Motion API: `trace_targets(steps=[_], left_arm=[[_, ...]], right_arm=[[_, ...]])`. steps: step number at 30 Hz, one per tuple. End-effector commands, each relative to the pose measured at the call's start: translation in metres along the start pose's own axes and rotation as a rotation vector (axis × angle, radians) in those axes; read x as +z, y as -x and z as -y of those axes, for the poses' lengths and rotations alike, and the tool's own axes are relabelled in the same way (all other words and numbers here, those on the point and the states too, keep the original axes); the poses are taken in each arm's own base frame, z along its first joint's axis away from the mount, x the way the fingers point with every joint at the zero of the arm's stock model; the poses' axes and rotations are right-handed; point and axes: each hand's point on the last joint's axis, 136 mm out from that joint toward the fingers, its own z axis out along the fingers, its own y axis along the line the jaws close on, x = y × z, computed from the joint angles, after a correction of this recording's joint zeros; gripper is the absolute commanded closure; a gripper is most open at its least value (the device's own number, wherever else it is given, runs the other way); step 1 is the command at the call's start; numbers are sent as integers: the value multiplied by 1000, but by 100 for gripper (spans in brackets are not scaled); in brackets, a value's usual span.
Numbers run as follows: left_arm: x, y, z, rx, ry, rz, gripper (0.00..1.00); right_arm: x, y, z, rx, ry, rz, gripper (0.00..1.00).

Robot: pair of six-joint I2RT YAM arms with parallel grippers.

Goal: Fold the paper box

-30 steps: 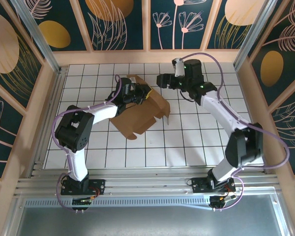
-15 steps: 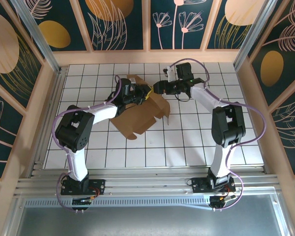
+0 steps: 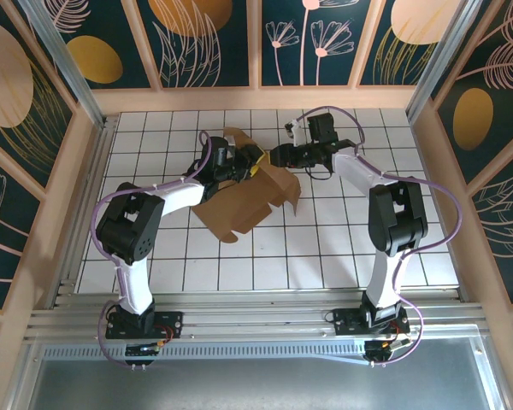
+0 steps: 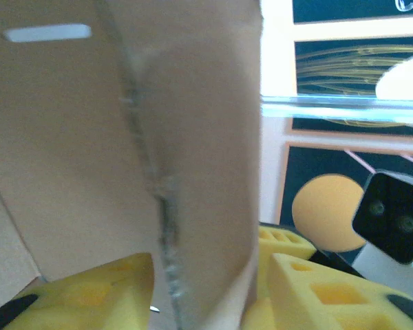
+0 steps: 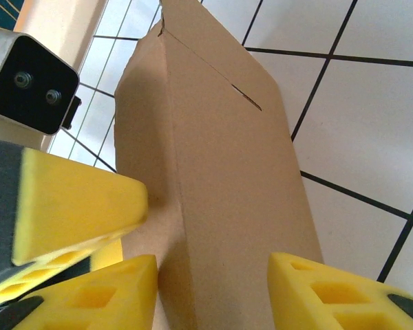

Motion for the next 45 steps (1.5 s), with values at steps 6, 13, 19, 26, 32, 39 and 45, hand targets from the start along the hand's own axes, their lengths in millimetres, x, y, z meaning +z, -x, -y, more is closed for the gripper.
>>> trace_targets(steps=[6,13,19,26,32,39,45], left_arm=[[-80,66,45,502,295,363,33],[-90,81,74,1154,534,235,37],[-62,83,76,1269,563,63,47],[-29,79,60,1230,497,-110,42],[-17,85,31,1175,515,-174,44],[-9,69,14,1133,463,-267,43],[1,65,-2,1100,466,-308,41]], right_arm=[[-5,-2,3,15,-14,-1,54],[-9,0,-1,4,-11,0,54],[-8,0,-1,7,-6,1,54],[-7,-3,1,9,-11,-10,54],[-7,-3,2,11,-12,-12,54],[-4,-5,5,15,-18,-21,54],[-2,-6,5,18,-14,-26,54]])
